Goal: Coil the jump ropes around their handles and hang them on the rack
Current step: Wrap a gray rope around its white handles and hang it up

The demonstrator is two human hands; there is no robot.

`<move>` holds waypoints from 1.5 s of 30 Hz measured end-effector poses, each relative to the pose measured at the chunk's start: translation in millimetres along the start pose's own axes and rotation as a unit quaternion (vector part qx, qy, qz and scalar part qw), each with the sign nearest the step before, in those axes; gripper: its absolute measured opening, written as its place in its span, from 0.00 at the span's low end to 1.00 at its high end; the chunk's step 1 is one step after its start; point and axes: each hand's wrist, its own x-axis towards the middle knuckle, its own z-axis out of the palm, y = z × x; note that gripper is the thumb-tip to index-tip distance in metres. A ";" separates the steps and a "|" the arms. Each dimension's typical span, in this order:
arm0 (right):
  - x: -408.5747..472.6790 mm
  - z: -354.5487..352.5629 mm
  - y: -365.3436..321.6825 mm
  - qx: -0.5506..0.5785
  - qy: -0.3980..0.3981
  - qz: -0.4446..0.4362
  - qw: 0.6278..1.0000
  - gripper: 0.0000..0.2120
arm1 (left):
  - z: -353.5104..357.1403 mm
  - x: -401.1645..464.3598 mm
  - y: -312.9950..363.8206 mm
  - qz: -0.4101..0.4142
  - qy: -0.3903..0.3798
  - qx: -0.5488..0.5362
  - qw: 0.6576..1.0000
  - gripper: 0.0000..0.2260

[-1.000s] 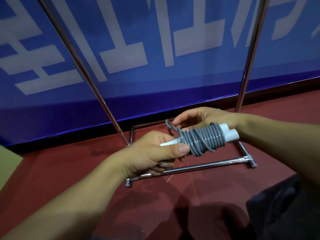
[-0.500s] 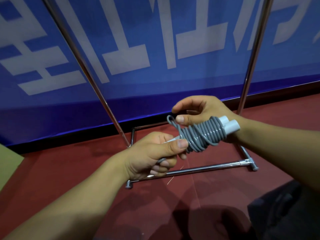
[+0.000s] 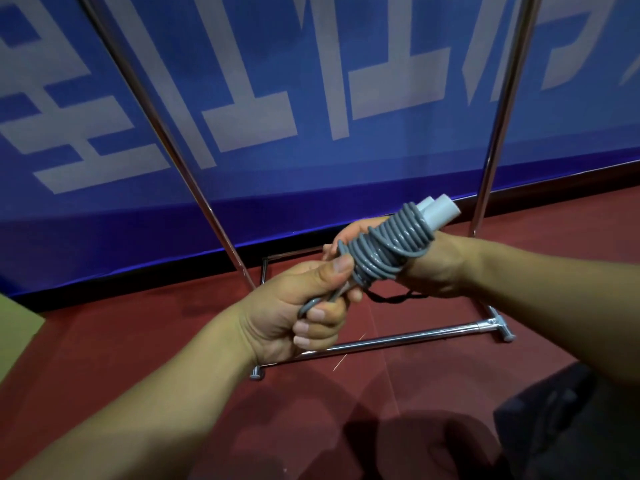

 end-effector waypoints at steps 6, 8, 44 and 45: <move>0.7 4.3 3.0 0.010 0.061 0.069 0.996 0.15 | -1.6 0.6 0.1 0.030 0.047 0.033 0.998 0.20; -0.9 9.1 -5.9 0.013 0.078 0.093 0.993 0.20 | -1.8 1.4 -0.2 0.031 0.052 0.060 0.996 0.20; 2.7 11.0 15.4 -0.269 0.105 0.233 0.929 0.15 | -30.0 25.4 -8.1 0.020 0.377 0.237 0.895 0.13; 3.0 10.7 15.6 -0.285 0.106 0.228 0.925 0.15 | -31.6 25.5 -9.2 0.019 0.378 0.255 0.890 0.14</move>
